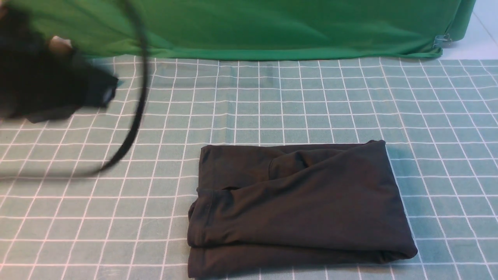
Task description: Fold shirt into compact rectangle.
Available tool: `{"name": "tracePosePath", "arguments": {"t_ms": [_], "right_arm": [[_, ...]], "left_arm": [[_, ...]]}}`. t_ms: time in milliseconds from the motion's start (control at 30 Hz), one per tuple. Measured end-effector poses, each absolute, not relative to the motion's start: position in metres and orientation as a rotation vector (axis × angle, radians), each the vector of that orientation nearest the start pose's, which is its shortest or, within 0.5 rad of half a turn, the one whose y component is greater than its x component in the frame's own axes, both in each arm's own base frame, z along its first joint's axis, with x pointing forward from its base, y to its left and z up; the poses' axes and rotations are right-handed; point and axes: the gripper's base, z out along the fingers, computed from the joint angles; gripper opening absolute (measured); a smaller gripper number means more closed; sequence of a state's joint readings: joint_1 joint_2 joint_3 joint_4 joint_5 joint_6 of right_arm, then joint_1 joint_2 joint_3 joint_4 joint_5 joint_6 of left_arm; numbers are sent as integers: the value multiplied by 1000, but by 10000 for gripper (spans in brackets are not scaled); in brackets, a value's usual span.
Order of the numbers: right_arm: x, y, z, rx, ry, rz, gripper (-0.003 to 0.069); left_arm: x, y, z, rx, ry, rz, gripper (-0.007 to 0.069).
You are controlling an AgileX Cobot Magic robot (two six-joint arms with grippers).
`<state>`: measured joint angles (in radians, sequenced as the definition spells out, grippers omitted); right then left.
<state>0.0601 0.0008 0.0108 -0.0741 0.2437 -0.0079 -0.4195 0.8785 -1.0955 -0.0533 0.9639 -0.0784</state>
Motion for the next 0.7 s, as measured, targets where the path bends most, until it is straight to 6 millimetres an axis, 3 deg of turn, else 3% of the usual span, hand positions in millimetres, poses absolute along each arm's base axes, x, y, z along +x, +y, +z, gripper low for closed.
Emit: {"name": "tracePosePath", "arguments": {"t_ms": [133,233,367,467,700], "right_arm": [[56,2,187,-108,1735,-30,190],[56,2,187,-108,1735,-30,200],[56,2,187,-108,1735,-30,208],[56,2,187,-108,1735,-30,223],[56,2,187,-108,1735,-30,235]], "left_arm": [[109,-57,378,350,2183,-408,34],[88,-51,346,265,1997,-533,34],[78,-42,327,171,1743,-586,34],[72,-34,307,168,1565,-526,35],[73,-32,271,370,1531,-283,35]]}}
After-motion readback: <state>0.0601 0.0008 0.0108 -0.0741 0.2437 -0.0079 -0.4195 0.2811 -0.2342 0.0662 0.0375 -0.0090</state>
